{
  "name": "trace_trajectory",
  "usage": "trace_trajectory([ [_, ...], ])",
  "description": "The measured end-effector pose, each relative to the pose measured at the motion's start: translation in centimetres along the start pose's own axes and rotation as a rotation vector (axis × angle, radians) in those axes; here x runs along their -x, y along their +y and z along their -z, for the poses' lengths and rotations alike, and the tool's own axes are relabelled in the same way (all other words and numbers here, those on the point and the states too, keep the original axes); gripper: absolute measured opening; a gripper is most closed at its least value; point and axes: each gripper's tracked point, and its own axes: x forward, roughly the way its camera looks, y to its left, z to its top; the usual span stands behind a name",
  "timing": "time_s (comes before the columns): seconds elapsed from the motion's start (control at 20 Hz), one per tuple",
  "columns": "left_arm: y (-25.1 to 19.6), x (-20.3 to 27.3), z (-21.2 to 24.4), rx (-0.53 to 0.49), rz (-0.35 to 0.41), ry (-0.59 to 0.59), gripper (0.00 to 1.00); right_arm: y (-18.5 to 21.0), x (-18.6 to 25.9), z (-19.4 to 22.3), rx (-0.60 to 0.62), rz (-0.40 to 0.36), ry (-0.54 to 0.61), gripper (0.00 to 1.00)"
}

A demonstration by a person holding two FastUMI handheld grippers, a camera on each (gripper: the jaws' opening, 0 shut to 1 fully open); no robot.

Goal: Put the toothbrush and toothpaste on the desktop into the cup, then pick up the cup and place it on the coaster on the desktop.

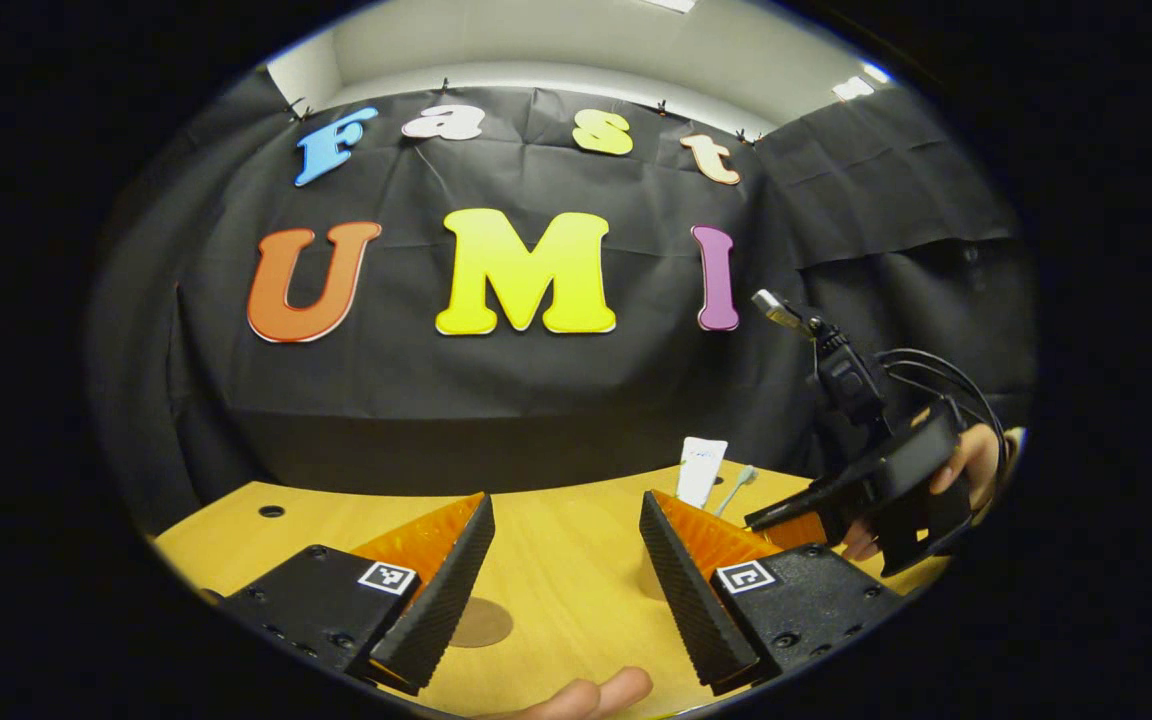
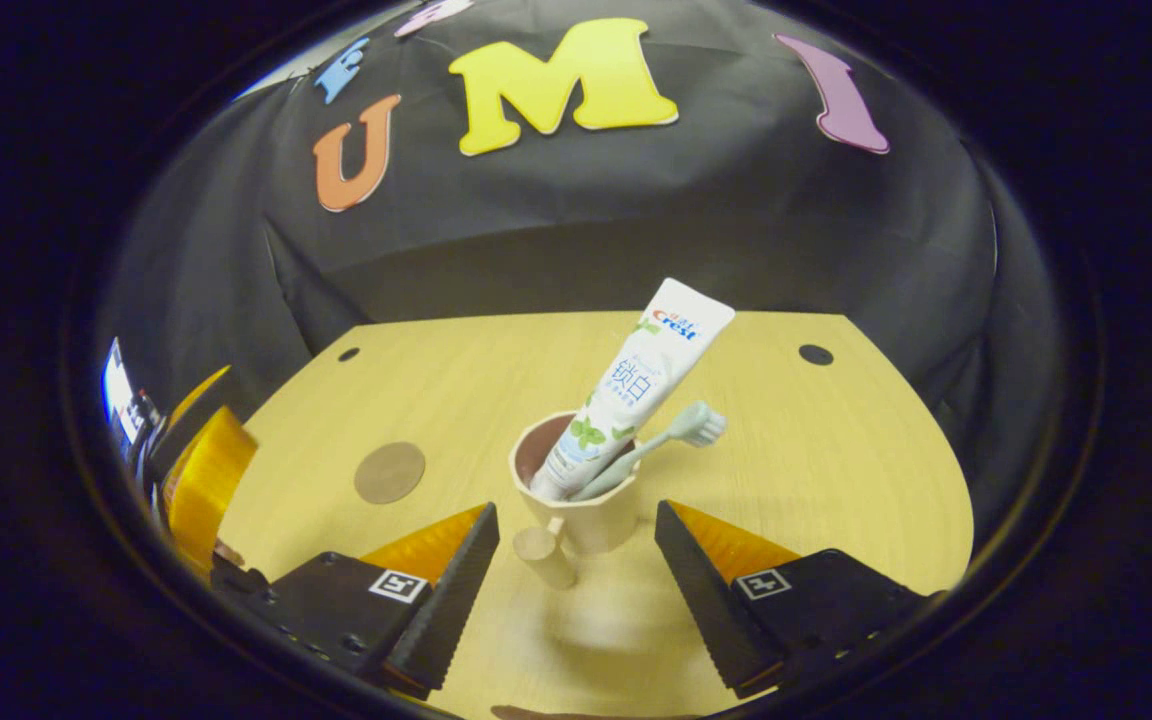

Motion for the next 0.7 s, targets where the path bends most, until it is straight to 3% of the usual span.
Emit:
trace_trajectory([
  [0.2,1.4,2.2,2.5,0.019,-0.026,0.022,0.93,0.8,-1.8,2.3,-0.096,0.093,0.268,0.96],
  [0.3,2.6,2.7,3.0,0.038,-0.058,0.015,0.93,1.2,-2.8,2.1,-0.119,0.125,0.3,0.91],
  [0.35,2.8,3.1,3.2,0.045,-0.063,0.015,0.93,1.3,-3.2,2.0,-0.109,0.142,0.311,0.95],
  [0.45,3.5,3.5,3.9,0.065,-0.068,0.011,0.93,0.8,-4.1,2.1,-0.066,0.198,0.348,0.89],
  [0.55,3.9,3.9,3.9,0.078,-0.074,0.008,0.93,0.3,-4.3,2.2,-0.051,0.25,0.385,0.9],
  [0.65,3.6,4.5,4.1,0.096,-0.055,0.001,0.93,0.3,-4.2,2.6,-0.057,0.266,0.415,0.78],
  [0.7,3.7,4.4,3.9,0.093,-0.06,-0.005,0.93,0.3,-4.3,2.7,-0.055,0.27,0.421,0.77],
])
